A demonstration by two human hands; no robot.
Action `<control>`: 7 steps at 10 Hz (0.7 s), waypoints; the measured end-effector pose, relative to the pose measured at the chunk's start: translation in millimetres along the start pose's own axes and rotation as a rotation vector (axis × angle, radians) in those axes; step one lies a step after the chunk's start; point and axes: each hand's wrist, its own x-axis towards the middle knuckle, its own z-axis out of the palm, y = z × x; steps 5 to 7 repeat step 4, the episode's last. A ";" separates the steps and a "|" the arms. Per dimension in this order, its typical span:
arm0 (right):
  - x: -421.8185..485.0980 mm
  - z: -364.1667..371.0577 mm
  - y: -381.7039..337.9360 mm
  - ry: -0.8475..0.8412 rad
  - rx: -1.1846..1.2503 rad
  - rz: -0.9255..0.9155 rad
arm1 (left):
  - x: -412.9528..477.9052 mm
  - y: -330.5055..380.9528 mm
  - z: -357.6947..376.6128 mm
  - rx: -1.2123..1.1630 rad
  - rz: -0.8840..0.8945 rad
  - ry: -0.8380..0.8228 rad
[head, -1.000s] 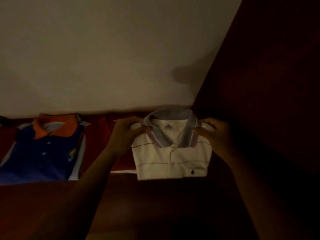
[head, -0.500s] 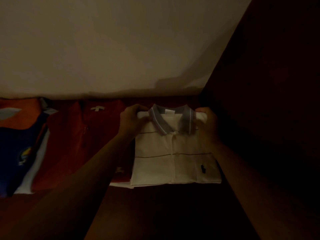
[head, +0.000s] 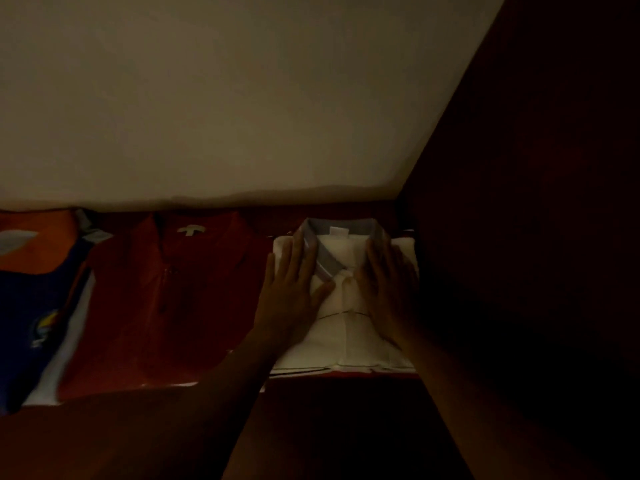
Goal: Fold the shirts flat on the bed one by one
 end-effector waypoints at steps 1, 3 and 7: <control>3.9 3.6 7.6 -0.064 0.090 -0.006 | -2.2 -0.4 8.3 0.008 -0.013 0.036; 23.2 -33.7 -6.8 -0.297 0.078 0.072 | 11.3 -2.8 -13.3 -0.014 -0.036 -0.209; 22.8 -73.0 -27.1 -0.366 0.102 0.094 | 19.8 -0.7 -55.7 -0.111 -0.068 -0.337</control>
